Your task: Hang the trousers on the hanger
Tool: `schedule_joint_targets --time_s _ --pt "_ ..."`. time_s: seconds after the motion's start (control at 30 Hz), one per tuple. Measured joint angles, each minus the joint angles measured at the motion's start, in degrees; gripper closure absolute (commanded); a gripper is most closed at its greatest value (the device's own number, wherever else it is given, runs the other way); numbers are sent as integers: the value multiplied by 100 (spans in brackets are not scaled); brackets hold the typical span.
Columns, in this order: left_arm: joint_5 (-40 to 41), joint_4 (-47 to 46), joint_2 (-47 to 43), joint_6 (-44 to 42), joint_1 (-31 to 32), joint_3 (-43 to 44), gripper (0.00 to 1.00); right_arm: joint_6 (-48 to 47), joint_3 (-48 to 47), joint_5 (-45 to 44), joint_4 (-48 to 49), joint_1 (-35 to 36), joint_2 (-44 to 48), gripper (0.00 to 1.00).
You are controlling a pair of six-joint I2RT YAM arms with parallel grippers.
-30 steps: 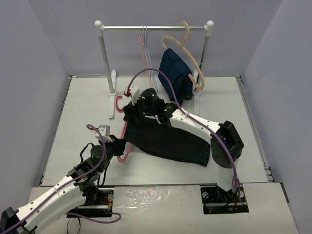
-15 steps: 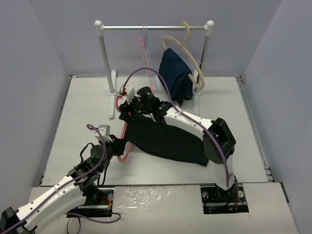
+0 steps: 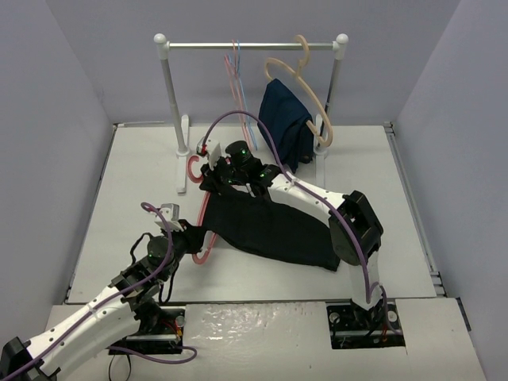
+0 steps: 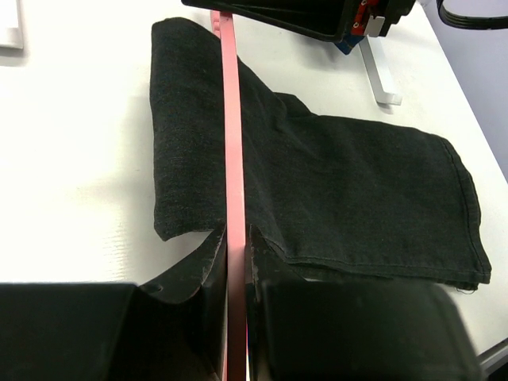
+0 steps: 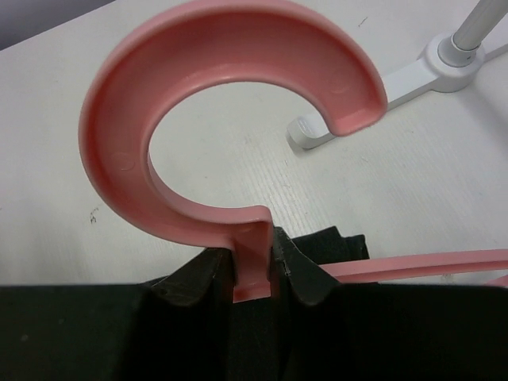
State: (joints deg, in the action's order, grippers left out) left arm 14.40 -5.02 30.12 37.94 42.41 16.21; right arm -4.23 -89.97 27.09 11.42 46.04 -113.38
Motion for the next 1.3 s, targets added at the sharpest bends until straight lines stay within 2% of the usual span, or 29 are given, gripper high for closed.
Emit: schedule_joint_targets --time_s 0.07,0.13,0.2,0.27,0.37,0.67,0.8,1.03,1.3 --pt "-3 23 -1 8 0 0 97 -90 24 17 12 -6 0 100" --pt "-10 57 0 19 0 0 75 -105 48 61 24 -20 0 100" --pt "-34 96 -15 37 1 7 40 -117 81 95 31 -34 0 100" --pt "-57 172 -70 75 2 59 22 -111 135 124 35 -67 0 100" --pt "-58 361 -162 182 2 251 9 -61 213 206 37 -164 0 100" --pt "121 1466 -353 240 -58 1263 6 -35 323 595 121 -412 0 100" --pt "-70 1863 -255 298 -513 1550 6 -39 330 793 129 -451 2 100" --pt "-1619 1662 710 708 -2414 1561 6 -52 376 1043 163 -483 19 100" --pt "-3291 965 2120 889 -3436 1580 14 -39 432 1214 190 -483 75 100"
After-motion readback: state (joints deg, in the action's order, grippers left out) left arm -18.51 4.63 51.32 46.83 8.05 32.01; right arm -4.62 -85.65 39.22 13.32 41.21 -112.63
